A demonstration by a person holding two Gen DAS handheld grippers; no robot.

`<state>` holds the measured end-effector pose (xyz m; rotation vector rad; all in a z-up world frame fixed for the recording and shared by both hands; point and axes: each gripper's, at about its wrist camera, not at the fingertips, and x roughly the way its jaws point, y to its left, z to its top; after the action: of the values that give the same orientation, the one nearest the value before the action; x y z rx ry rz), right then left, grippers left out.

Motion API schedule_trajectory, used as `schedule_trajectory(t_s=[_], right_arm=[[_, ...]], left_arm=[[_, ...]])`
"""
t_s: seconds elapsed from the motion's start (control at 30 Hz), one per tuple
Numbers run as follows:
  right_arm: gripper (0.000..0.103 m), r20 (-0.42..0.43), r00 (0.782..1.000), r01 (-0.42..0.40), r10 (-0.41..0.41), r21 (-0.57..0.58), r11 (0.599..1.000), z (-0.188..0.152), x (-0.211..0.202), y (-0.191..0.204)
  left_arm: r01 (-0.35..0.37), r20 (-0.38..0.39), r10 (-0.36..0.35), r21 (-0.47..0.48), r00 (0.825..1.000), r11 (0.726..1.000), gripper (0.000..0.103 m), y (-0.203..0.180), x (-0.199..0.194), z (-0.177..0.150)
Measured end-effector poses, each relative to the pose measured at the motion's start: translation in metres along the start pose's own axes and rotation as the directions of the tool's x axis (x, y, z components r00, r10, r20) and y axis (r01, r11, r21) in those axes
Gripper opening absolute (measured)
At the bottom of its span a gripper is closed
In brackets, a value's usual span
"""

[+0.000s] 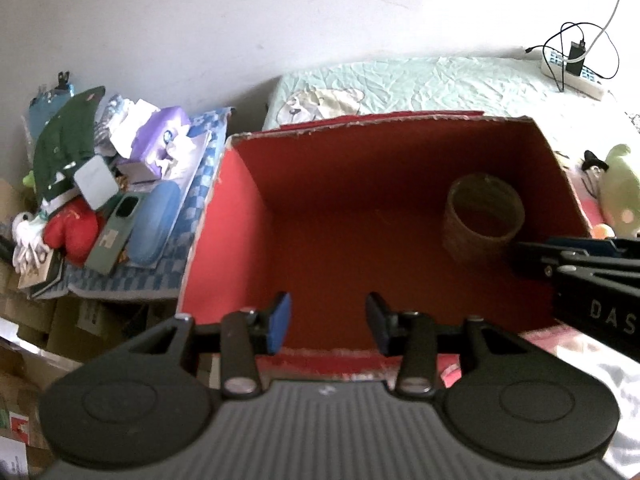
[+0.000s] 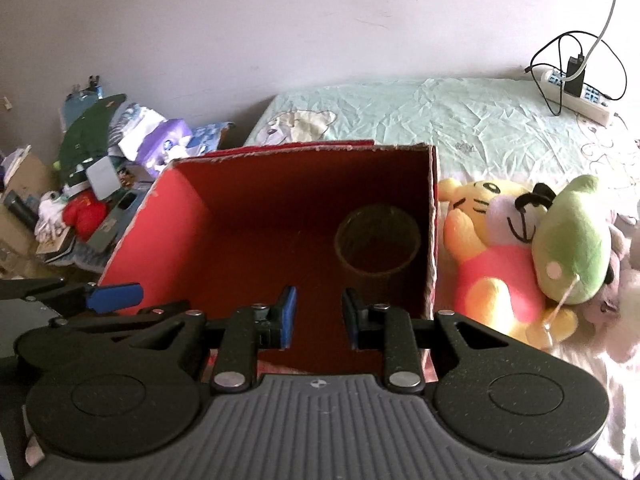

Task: Organize objects
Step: 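Raise the right gripper out of the red box, then move the right gripper to the pine cone and close on it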

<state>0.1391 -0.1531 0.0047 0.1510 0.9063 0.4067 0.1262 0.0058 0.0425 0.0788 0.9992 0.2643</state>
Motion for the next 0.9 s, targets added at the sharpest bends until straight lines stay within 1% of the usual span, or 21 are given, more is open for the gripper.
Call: schedule_trajectory(t_s=[0.1, 0.17, 0.2, 0.27, 0.4, 0.53, 0.7, 0.9], right_arm=[[0.027, -0.007, 1.000, -0.028, 0.028, -0.005, 1.000, -0.006, -0.009, -0.003], [0.027, -0.011, 0.999, -0.044, 0.044, -0.014, 0.999, -0.010, -0.015, -0.004], [0.027, -0.014, 0.999, -0.053, 0.052, -0.018, 0.998, -0.012, -0.018, -0.004], [0.027, -0.017, 0.998, -0.068, 0.067, -0.024, 0.997, -0.015, -0.022, -0.006], [0.027, -0.031, 0.995, -0.095, 0.094, -0.035, 0.995, -0.023, -0.028, -0.009], [0.028, -0.056, 0.992, -0.119, 0.117, -0.048, 0.992, -0.033, -0.030, -0.012], [0.028, -0.092, 0.985, -0.150, 0.144, -0.056, 0.987, -0.044, -0.030, -0.014], [0.029, -0.139, 0.976, -0.174, 0.167, -0.037, 0.984, -0.055, -0.024, -0.020]], left_arm=[[-0.009, -0.002, 0.009, -0.005, 1.000, 1.000, 0.046, -0.005, -0.009, -0.009], [-0.032, 0.014, 0.032, -0.011, 0.999, 0.999, 0.046, -0.009, -0.017, -0.014], [-0.036, 0.010, 0.036, -0.011, 0.999, 0.999, 0.046, -0.010, -0.020, -0.016], [-0.030, 0.007, 0.030, -0.025, 1.000, 0.999, 0.046, -0.011, -0.027, -0.020], [-0.049, 0.016, 0.049, -0.039, 0.999, 0.998, 0.046, -0.016, -0.040, -0.029], [-0.048, 0.012, 0.048, -0.058, 0.999, 0.997, 0.046, -0.019, -0.048, -0.038], [-0.052, -0.026, 0.050, -0.075, 0.998, 0.996, 0.046, -0.027, -0.046, -0.053], [-0.033, -0.083, 0.024, -0.113, 0.996, 0.993, 0.046, -0.029, -0.039, -0.072]])
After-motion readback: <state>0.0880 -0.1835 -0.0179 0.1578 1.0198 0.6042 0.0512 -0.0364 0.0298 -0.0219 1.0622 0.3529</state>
